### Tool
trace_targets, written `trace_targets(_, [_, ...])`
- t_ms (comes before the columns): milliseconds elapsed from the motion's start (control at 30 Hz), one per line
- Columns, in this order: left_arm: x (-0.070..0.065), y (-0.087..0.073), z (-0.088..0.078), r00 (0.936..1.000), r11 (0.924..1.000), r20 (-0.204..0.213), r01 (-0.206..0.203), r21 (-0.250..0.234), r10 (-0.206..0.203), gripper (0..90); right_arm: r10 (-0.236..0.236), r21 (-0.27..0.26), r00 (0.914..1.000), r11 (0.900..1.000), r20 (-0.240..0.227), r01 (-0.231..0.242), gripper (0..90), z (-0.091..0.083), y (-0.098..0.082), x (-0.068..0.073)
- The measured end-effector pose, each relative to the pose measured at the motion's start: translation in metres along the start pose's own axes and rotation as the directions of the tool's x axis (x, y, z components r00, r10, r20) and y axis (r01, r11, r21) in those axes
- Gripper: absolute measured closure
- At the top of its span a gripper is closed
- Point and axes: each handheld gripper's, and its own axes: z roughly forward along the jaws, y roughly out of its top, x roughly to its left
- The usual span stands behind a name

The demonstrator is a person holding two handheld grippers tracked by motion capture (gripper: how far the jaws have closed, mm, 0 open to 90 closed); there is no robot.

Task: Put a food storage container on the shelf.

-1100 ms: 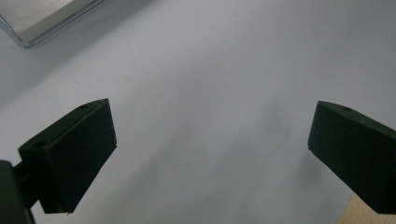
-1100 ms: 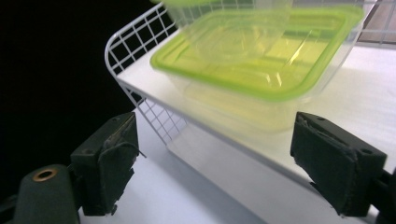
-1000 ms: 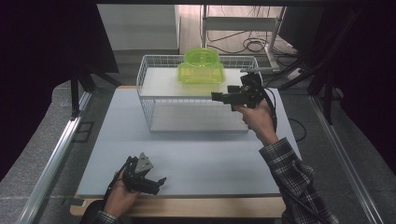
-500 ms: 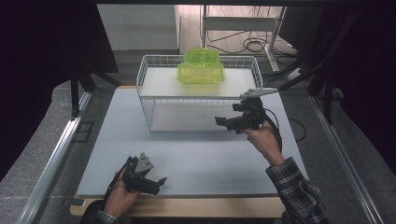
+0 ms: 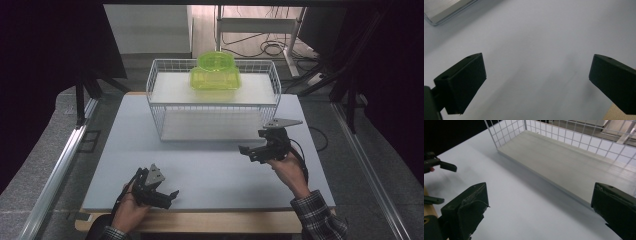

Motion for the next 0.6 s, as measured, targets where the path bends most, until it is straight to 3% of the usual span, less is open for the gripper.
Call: trace_targets(600, [-0.002,-0.001,0.002,0.9996,0.9997,-0.015,-0.024,-0.001,0.024,0.9,0.002,0.014,0.9975,1.000,0.071,-0.003,0.9,-0.005,-0.064,0.000])
